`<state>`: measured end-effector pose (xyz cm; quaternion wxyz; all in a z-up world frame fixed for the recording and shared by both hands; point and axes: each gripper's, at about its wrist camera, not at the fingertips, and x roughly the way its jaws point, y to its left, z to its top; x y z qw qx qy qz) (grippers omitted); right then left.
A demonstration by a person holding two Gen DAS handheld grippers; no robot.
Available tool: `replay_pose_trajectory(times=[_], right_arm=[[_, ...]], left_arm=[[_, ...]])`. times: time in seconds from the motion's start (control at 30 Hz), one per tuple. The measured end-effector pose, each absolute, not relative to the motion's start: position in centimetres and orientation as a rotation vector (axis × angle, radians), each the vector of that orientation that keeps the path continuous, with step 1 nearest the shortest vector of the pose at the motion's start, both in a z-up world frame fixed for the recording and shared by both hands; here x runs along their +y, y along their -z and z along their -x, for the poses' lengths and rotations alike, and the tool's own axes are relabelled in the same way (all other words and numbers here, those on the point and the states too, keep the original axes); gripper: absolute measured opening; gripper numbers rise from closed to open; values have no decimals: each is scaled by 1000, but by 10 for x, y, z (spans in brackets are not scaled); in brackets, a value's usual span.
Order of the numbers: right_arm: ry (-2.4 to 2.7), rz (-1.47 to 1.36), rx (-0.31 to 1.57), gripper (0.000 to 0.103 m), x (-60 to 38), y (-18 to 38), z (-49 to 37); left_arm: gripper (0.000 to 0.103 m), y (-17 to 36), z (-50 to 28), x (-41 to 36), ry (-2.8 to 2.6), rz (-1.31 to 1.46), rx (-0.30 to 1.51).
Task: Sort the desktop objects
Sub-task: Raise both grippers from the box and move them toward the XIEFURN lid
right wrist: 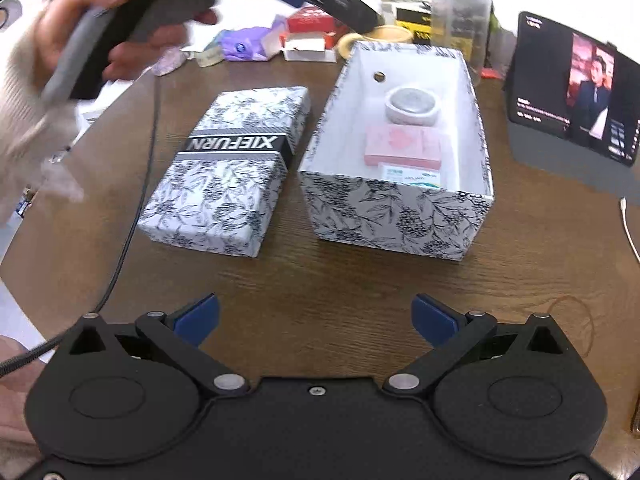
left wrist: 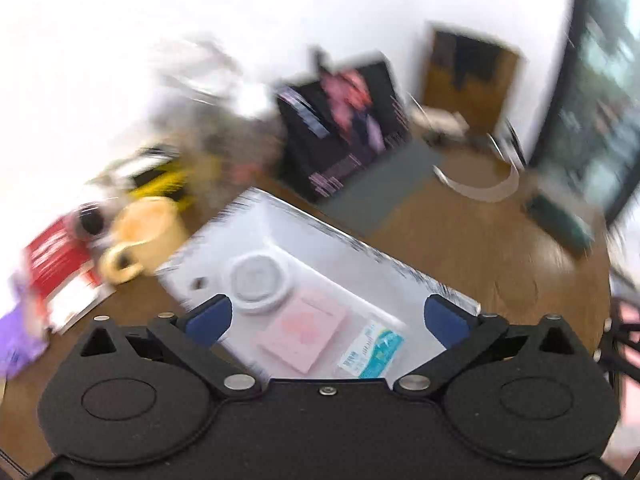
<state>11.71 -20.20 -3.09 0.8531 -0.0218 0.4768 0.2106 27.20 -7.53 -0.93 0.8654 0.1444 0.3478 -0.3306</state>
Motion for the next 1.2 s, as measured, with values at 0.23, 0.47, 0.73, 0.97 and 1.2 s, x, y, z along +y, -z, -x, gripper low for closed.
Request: replay_pose_trajectory(times=[0.23,0.47,0.73,0.97,1.2], right_arm=[[-484,47,982,103,-195,32,-97],[-461,15,957,103,-188,37,-86],[-537,30,905,103,-159,33,-88],[-624,79,862,103,-122,32,-98],[-632,104,817,103,-88,42,-125]], left_arm=[[103,-11,-204,-2,451,-11,650],[103,15,-149,36,282,214,734],[103,21,-117,62,119,222,729],[103,22,-116,91,71,180,754],[103,37,-150,126,65,157,826]])
